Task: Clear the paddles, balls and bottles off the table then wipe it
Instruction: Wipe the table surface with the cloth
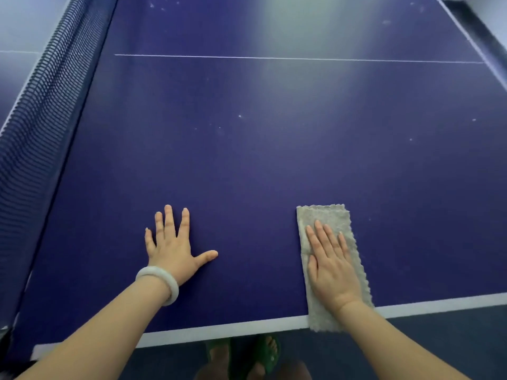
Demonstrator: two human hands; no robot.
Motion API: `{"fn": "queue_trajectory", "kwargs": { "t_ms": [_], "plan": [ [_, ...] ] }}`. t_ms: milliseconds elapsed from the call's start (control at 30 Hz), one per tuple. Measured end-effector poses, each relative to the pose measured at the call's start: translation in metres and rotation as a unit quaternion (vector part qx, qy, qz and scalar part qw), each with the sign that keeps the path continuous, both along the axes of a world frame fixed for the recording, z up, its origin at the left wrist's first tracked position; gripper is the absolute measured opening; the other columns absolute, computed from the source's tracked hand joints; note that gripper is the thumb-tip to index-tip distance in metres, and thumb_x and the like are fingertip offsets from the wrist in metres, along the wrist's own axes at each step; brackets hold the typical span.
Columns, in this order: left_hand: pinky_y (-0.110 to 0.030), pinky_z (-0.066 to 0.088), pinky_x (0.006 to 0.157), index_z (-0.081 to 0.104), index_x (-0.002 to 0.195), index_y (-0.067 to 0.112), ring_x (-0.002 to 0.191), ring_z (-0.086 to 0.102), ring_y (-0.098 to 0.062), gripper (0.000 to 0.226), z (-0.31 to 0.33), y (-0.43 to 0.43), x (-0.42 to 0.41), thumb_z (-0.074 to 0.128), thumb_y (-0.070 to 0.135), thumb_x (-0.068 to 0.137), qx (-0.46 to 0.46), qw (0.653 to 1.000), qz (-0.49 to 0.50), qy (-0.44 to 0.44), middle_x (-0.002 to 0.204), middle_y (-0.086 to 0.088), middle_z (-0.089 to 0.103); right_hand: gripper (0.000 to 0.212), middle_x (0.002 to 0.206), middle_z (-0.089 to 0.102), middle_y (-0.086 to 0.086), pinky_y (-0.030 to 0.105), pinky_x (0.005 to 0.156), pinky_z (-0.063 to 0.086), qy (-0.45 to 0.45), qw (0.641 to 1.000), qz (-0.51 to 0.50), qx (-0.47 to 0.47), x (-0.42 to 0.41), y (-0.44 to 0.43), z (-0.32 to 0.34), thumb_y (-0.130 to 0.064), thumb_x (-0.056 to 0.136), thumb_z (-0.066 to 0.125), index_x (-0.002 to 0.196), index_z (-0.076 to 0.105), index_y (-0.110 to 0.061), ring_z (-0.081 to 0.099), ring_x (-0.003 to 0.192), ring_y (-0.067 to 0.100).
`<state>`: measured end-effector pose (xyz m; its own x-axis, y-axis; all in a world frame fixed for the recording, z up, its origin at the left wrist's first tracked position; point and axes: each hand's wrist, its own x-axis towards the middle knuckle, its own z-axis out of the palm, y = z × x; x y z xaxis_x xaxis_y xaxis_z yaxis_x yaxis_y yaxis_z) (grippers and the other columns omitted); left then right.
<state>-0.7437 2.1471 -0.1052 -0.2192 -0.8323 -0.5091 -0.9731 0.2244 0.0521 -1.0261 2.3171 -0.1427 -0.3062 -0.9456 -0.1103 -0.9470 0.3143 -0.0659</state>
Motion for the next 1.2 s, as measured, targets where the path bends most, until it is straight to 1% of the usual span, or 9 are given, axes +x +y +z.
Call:
{"fn": "queue_trajectory", "kwargs": {
  "t_ms": [167,300,633,800,933,1000,1067,1133,1200],
  "plan": [
    [-0.048,-0.009,0.122,-0.019,0.154,0.025,0.146,-0.030,-0.028,0.097,0.010,0.035,-0.074,0.039,0.070,0.091,-0.039,0.991,-0.113,0.064,0.157,-0.008,-0.034,0.060,0.165,0.016,0.000,0.044,0.121,0.013,-0.008,1.000,-0.001,-0.003,0.000,0.001,0.001,-0.029,0.097,0.027,0.157,0.023,-0.019,0.010,0.153,0.016],
    [-0.050,-0.010,0.121,-0.018,0.154,0.028,0.146,-0.029,-0.028,0.095,0.007,0.047,-0.144,0.038,0.071,0.091,0.031,0.994,-0.060,0.085,0.158,-0.007,-0.033,0.060,0.165,0.017,0.002,0.045,0.119,0.015,-0.031,0.999,0.016,-0.004,-0.002,-0.002,0.004,-0.030,0.097,0.029,0.156,0.025,-0.018,0.013,0.152,0.019],
    [-0.059,-0.018,0.115,-0.048,0.133,0.031,0.134,-0.046,-0.033,0.125,-0.003,0.052,-0.173,0.042,0.091,0.070,0.065,0.998,0.002,0.022,0.142,-0.007,-0.055,0.067,0.165,0.014,-0.001,0.043,0.121,0.011,-0.018,0.953,0.301,0.032,-0.110,0.057,0.011,-0.032,0.097,0.043,0.158,0.019,-0.022,0.013,0.152,0.018],
    [-0.058,-0.019,0.115,-0.052,0.126,0.031,0.134,-0.046,-0.033,0.132,0.000,0.052,-0.176,0.048,0.092,0.064,0.072,0.997,0.005,-0.002,0.142,-0.007,-0.055,0.063,0.166,0.010,-0.006,0.042,0.122,0.010,-0.026,0.918,0.393,0.054,-0.164,0.012,0.017,-0.030,0.101,0.039,0.159,0.013,-0.027,0.006,0.153,0.014],
    [-0.058,-0.018,0.115,-0.050,0.132,0.031,0.134,-0.046,-0.032,0.133,-0.001,0.051,-0.178,0.048,0.091,0.065,0.083,0.996,0.010,-0.015,0.142,-0.006,-0.056,0.060,0.166,0.007,-0.005,0.038,0.123,-0.002,-0.011,0.957,0.287,0.039,-0.187,-0.053,0.008,-0.032,0.100,0.022,0.158,0.008,-0.028,0.000,0.153,0.012],
    [-0.057,-0.019,0.115,-0.047,0.136,0.031,0.134,-0.046,-0.032,0.133,0.000,0.051,-0.179,0.049,0.091,0.065,0.087,0.996,0.012,-0.016,0.143,-0.006,-0.055,0.061,0.166,0.001,-0.005,0.038,0.123,-0.008,-0.029,0.995,0.090,0.026,-0.187,-0.075,0.004,-0.035,0.096,0.009,0.156,0.000,-0.029,-0.007,0.152,0.010],
    [-0.056,-0.020,0.115,-0.045,0.137,0.032,0.135,-0.046,-0.031,0.133,0.001,0.052,-0.180,0.050,0.090,0.065,0.084,0.996,0.013,-0.014,0.144,-0.005,-0.053,0.060,0.166,-0.007,-0.002,0.042,0.123,-0.009,-0.051,0.995,-0.082,0.007,-0.173,-0.076,0.000,-0.032,0.098,0.006,0.157,-0.003,-0.024,-0.012,0.151,0.013],
    [-0.056,-0.021,0.114,-0.046,0.135,0.033,0.135,-0.046,-0.031,0.132,0.001,0.052,-0.180,0.051,0.089,0.066,0.083,0.996,0.015,-0.012,0.144,-0.005,-0.053,0.058,0.165,-0.008,0.002,0.045,0.123,-0.007,-0.037,0.994,-0.102,-0.016,-0.138,-0.061,-0.003,-0.029,0.101,0.011,0.157,-0.003,-0.019,-0.011,0.152,0.018],
    [-0.055,-0.022,0.113,-0.048,0.132,0.033,0.134,-0.047,-0.031,0.131,0.001,0.053,-0.179,0.052,0.088,0.067,0.087,0.996,0.016,-0.012,0.143,-0.004,-0.055,0.060,0.165,0.005,0.007,0.047,0.122,0.001,-0.027,0.999,-0.002,-0.047,-0.102,-0.044,-0.003,-0.029,0.099,0.019,0.157,0.010,-0.015,0.002,0.153,0.023]
  ]
}}
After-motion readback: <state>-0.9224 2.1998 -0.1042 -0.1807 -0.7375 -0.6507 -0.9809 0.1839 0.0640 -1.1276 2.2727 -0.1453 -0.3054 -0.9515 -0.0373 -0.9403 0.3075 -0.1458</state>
